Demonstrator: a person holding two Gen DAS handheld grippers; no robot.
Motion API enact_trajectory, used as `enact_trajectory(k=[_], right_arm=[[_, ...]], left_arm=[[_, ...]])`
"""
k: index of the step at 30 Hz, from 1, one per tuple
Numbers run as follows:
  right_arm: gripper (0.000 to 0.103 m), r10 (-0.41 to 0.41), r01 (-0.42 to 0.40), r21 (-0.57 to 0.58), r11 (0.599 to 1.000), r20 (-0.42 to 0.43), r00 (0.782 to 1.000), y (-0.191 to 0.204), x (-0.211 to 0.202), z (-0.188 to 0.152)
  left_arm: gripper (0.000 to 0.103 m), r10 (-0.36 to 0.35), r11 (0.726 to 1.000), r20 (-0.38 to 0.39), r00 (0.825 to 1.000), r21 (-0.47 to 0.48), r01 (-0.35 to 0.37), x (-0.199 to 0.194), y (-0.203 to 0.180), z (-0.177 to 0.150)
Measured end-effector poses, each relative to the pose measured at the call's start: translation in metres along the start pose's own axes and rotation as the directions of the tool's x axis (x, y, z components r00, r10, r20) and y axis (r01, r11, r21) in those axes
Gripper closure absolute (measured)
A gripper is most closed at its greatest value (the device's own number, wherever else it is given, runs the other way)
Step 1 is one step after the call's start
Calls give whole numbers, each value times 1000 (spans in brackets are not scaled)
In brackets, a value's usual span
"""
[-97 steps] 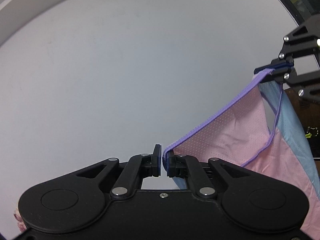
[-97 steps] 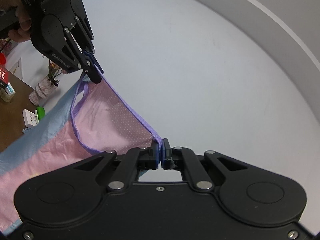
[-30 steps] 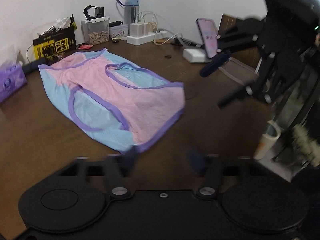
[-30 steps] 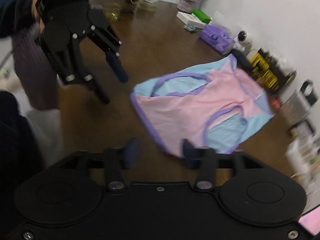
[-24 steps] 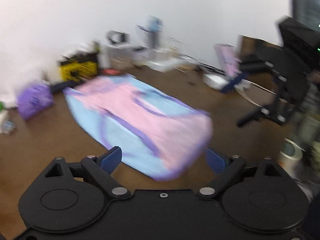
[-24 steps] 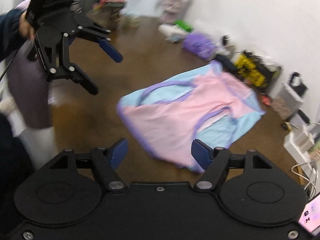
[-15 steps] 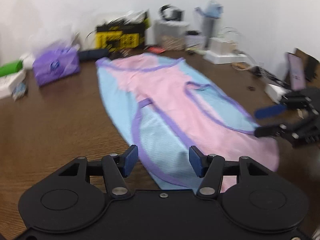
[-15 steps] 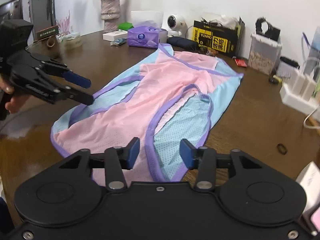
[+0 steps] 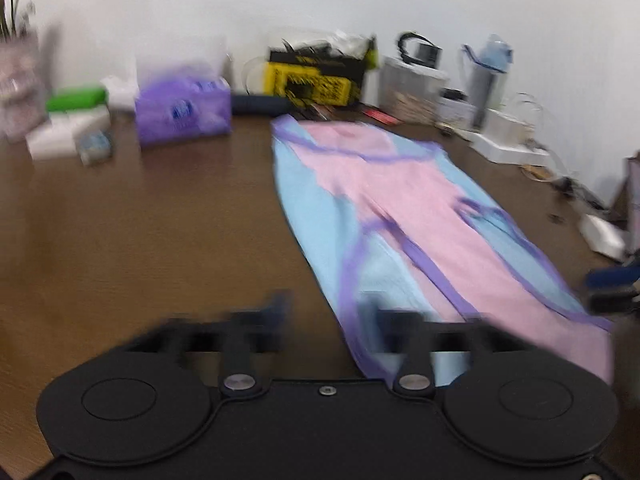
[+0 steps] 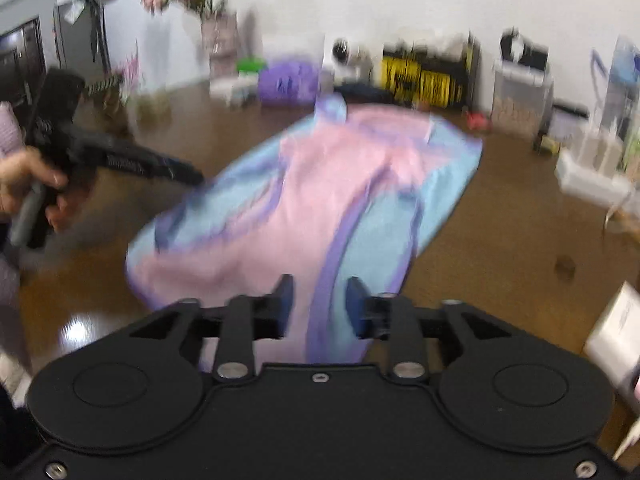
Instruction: Fold clothes
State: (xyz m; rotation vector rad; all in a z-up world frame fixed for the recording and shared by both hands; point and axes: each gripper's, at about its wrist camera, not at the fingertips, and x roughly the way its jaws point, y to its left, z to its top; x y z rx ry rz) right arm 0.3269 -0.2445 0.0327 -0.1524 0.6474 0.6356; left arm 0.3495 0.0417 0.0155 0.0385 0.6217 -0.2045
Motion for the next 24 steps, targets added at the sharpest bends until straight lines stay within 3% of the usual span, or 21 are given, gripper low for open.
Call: enact_trajectory(k=[2,3,4,6,7,8,9,12,15,16,17,18,19,20,21,22,23,24], right_arm=[[61,-118,118,11,993,-4,993,-15,24,17],[61,-138,138,19,990,-15,990,-22,31,20],[61,-186,188,39,981,-48,981,-34,53,25],[63,-187,190,40,981,-78,979,-39,71,27],[72,-183,187,47,981,-76,980,-38,76,27],[88,-184,188,43,981,-76,980,-36,78,26],[97,-189,193,37,981,-77,979,-35,79,26],[99,-243,248,58,967,-76,967,-40,79,22],[98,-223,231,187,955,-65,973,-58,73,18],[96,-211,220,233,947,-61,976,-63,70,16],[87,-217,224,249,942,-57,975,-64,67,15],[82,-222,226,253,941,-44,974,-61,61,14],[76,-217,215,233,948,-16,976,-55,51,14],[70,-212,204,213,956,13,977,-49,41,15],[66,-202,191,189,963,39,979,-43,31,15],[58,-173,163,155,974,57,983,-36,20,15],[46,-131,123,123,985,60,990,-26,15,12],[44,-86,81,96,992,51,995,-17,13,10]], left_arm=[[40,-29,999,-41,999,14,30,20,-1,7],[69,-32,999,-72,997,-10,31,29,0,10],[89,-33,999,-80,996,-23,31,32,0,11],[95,-36,998,-71,997,-48,33,37,2,13],[96,-43,997,-68,997,-70,39,38,5,13],[97,-41,995,-64,997,-96,34,37,10,13],[97,-36,992,-60,998,-122,28,37,16,12],[97,-3,976,-44,999,-219,-6,37,36,12],[93,15,941,-29,999,-336,-24,35,55,9],[82,34,930,-41,999,-364,-46,32,58,9],[73,49,926,-45,998,-372,-62,29,58,10],[55,62,927,-33,998,-369,-70,21,55,10],[44,74,928,-18,997,-365,-75,12,52,11],[41,61,940,19,998,-338,-51,0,47,10],[39,-18,965,59,998,-261,33,-16,35,7],[38,-76,973,65,995,-215,88,-21,29,5],[38,-163,974,53,985,-151,169,-25,16,1],[38,-253,963,33,967,-84,255,-30,3,-4]])
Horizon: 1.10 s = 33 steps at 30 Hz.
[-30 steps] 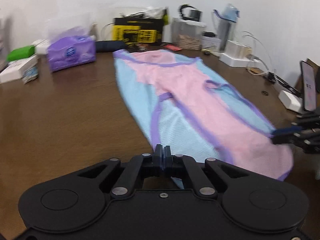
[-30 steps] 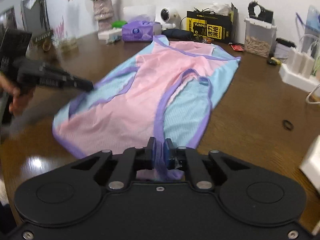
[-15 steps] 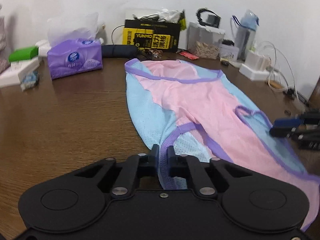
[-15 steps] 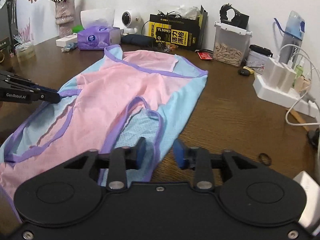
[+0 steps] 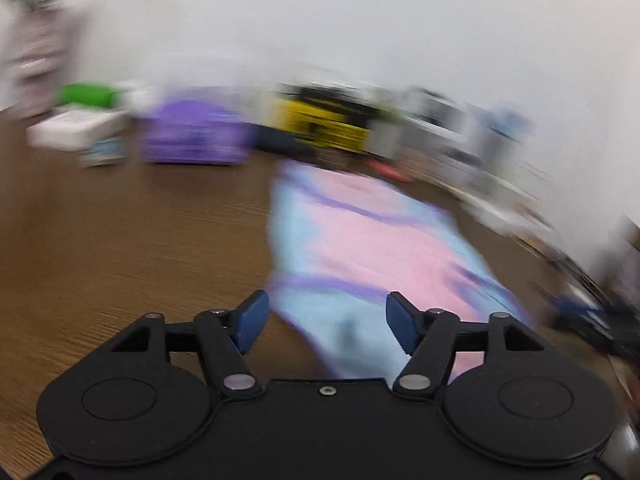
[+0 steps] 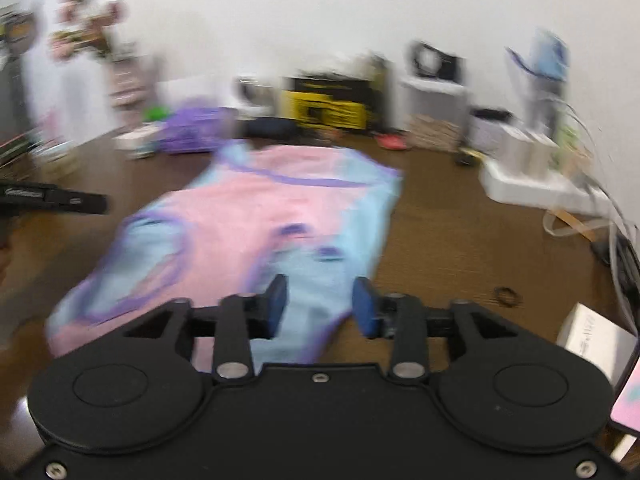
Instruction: Fold clothes
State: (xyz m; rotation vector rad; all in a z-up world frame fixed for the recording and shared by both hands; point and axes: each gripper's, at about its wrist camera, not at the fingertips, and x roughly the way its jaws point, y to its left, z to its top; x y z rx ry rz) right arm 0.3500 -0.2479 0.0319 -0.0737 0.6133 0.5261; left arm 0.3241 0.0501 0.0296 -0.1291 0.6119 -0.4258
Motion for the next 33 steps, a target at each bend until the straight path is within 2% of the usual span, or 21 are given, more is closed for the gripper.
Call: enact_trajectory(k=[2,6,7,8,9,10,11,14,19,21,23,25,27,29,31,32,33], right_arm=[[44,70,-72,-42,997,-37,997,18,1,-6],[46,29,-35,-74,997,-86,996,34,12,-17],[55,-27,17,-89,996,-103,994,38,17,-22],[63,-29,20,-87,996,-106,994,37,16,-24],[69,-13,7,-66,998,-98,995,36,14,-26],[91,-6,1,-54,999,-98,995,35,11,-27],[96,-12,7,-60,998,-93,996,37,9,-27],[96,-33,29,-69,997,-56,998,41,1,-27],[96,-36,40,-101,994,43,998,43,-13,-12],[96,-56,65,-120,991,78,995,38,-10,1],[96,-70,83,-128,988,99,993,32,1,14],[95,-75,89,-137,986,108,991,26,16,27],[94,-54,61,-160,985,48,997,21,43,35],[81,-83,78,-193,978,-17,996,21,69,34],[73,-118,103,-209,972,-61,991,20,80,31],[64,-136,125,-205,971,-39,990,20,75,30],[58,-152,146,-201,969,-14,988,21,68,30]], left_arm=[[38,-68,995,-36,997,70,71,5,-19,-7],[41,-77,988,-114,991,124,91,22,-40,-20],[48,-84,988,-130,988,114,99,24,-40,-21],[56,-93,989,-145,985,103,109,26,-39,-22],[76,-97,990,-156,983,84,111,29,-38,-22],[94,-100,992,-165,981,63,111,32,-37,-23],[97,-97,993,-170,981,49,106,35,-36,-22],[99,-137,991,-137,981,-19,136,33,-32,-18],[100,-93,995,-41,995,-45,91,26,-27,-5],[99,-74,995,-7,997,-70,73,35,-19,9],[99,-67,994,3,998,-91,67,41,-13,18],[99,-16,995,-17,1000,-102,14,57,-5,25],[98,28,995,-44,999,-93,-32,68,-2,23],[97,81,993,-85,993,-78,-87,80,2,19],[89,95,993,-65,993,-57,-99,79,4,11],[85,97,994,-54,994,-44,-99,77,3,9],[75,97,995,-43,994,-31,-98,76,2,7]])
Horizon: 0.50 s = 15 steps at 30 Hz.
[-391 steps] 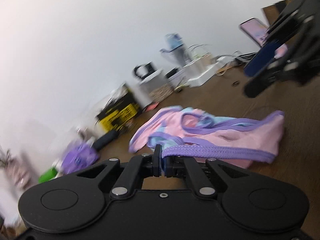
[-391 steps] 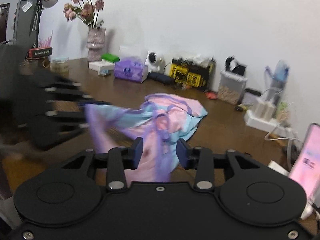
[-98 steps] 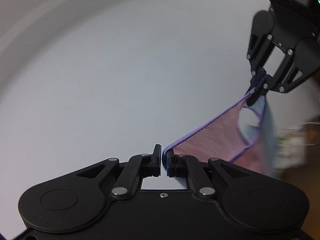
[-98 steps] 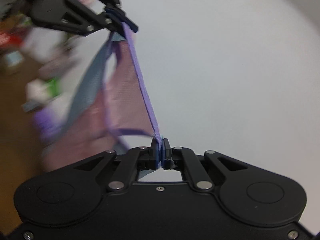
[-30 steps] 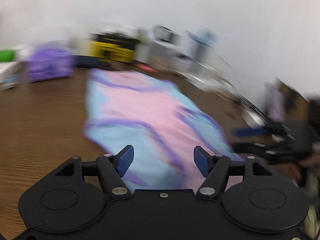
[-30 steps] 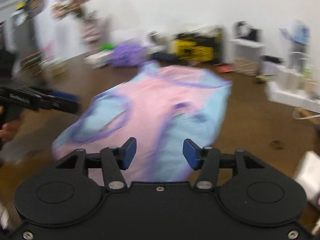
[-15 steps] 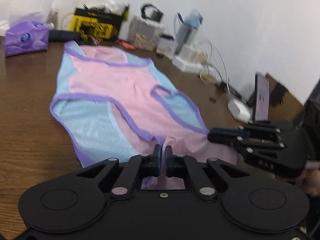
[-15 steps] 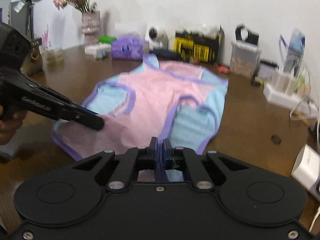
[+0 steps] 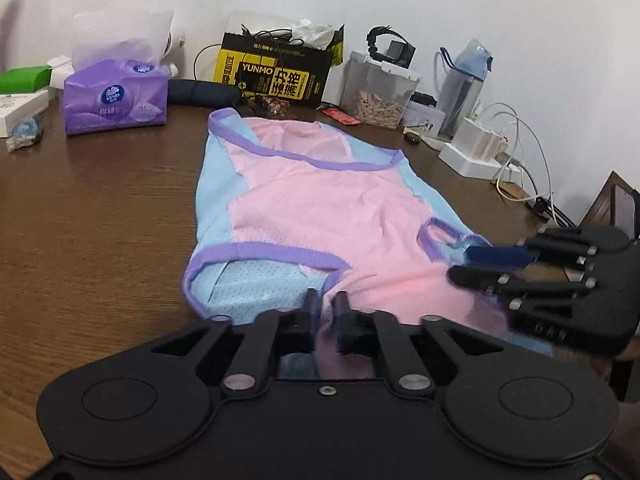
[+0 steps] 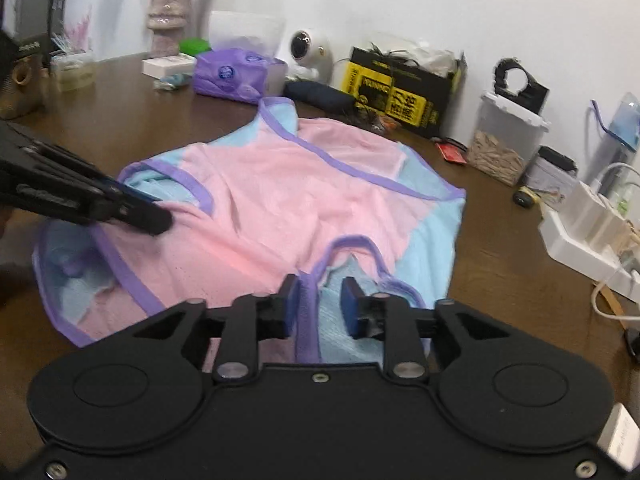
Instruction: Fold clothes
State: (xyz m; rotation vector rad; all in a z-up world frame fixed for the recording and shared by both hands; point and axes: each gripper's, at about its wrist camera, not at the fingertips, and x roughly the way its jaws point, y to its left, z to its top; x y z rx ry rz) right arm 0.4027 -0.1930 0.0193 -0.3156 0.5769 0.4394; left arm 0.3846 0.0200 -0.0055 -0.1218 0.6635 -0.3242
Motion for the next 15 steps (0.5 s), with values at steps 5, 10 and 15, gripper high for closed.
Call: enact_trajectory(k=[5,10,15], right_arm=[[38,37,-39,18,999,115,993,8,-64,-13],[50,105,-105,-37,994,15,994,36,-76,-41],[85,77,-78,-13,997,-32,997,39,-70,-52]], left_arm=[[55,10,998,19,1000,54,-11,-5,-4,-4],[43,39,999,0,999,-28,-39,-27,2,0],[42,-14,1000,10,1000,26,14,-67,-7,-11]])
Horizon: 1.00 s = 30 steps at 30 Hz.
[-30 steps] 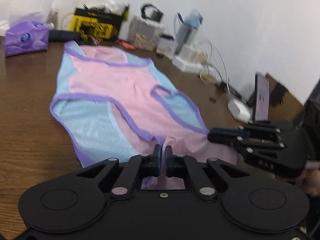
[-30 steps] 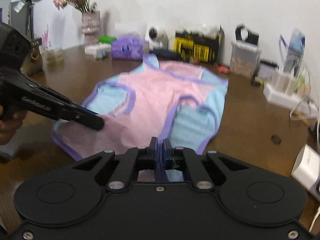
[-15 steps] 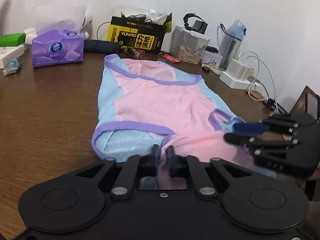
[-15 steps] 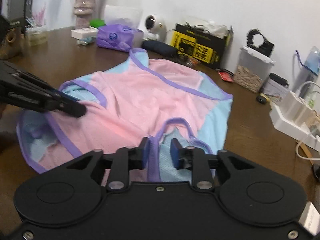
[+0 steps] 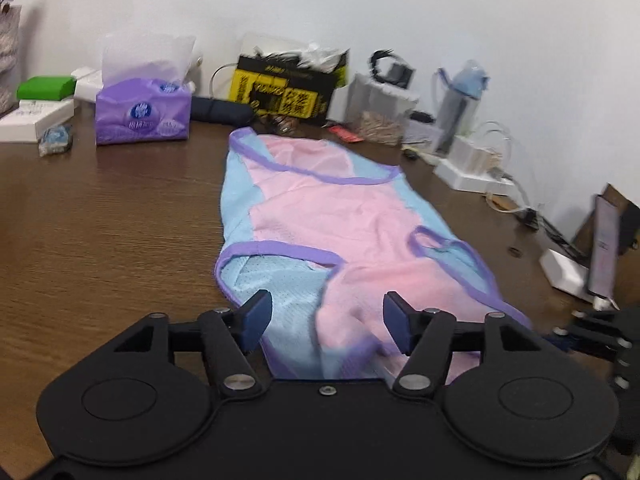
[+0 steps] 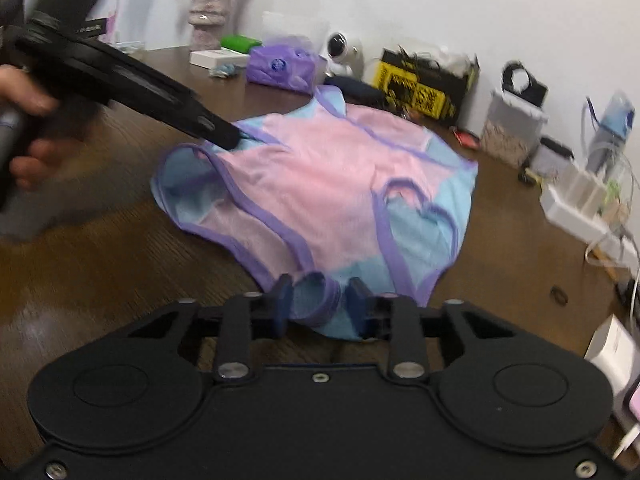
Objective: Fold clothes
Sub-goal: 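Grasp the hem with the right gripper while the left gripper adjusts the garment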
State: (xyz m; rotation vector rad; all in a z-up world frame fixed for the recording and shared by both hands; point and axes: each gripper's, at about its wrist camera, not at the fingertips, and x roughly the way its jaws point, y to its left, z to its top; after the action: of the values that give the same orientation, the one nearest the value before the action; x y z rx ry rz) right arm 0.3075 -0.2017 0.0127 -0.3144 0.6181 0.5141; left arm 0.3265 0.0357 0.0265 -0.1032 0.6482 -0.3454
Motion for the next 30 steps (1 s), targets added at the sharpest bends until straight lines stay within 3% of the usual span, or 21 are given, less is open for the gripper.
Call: enact_trajectory(k=[1,4,5,6,7,10,15,20,23,24,26,27,28,29,30], right_arm=[[95,-14,14,11,1000,1,1000,0,0,0],[96,-21,21,13,1000,11,1000,5,2,-2],[96,-16,16,15,1000,16,1000,6,2,-2],[96,-17,16,15,1000,21,1000,7,1,-3],[96,-20,20,11,1000,24,1000,9,-1,-4],[96,-34,33,15,999,34,999,10,-9,-7],[97,-52,51,28,998,36,998,9,-29,-20],[97,3,-3,23,1000,17,1000,26,-58,-35],[97,37,-36,47,998,-20,999,36,-73,-50],[97,38,-37,56,998,-18,999,38,-77,-54],[96,48,-46,75,996,-17,999,42,-88,-61],[96,48,-47,73,996,-18,999,44,-92,-64],[87,44,-42,70,997,-17,999,45,-97,-66],[71,34,-33,62,997,-16,999,46,-104,-68],[64,30,-30,53,998,-4,1000,47,-112,-70]], left_arm=[[42,-3,999,-9,1000,36,3,-2,-6,-3],[42,15,987,-42,999,159,-8,2,-26,-16],[43,107,973,-50,993,209,-94,11,-34,-21],[53,182,958,-50,982,236,-166,17,-39,-25],[76,216,950,-35,976,240,-202,18,-41,-27],[94,267,945,16,963,191,-265,11,-40,-30],[95,357,909,100,929,193,-370,-17,-50,-50],[93,401,883,103,910,219,-414,-46,-65,-85],[92,400,886,67,914,225,-404,-59,-67,-99],[90,393,889,56,918,233,-394,-66,-70,-105],[74,363,898,42,931,251,-361,-78,-73,-111],[47,320,910,23,947,271,-314,-87,-76,-114],[25,274,920,2,962,291,-263,-97,-77,-116],[22,250,923,-3,968,302,-237,-103,-78,-117],[22,214,929,-5,977,309,-203,-111,-78,-117]])
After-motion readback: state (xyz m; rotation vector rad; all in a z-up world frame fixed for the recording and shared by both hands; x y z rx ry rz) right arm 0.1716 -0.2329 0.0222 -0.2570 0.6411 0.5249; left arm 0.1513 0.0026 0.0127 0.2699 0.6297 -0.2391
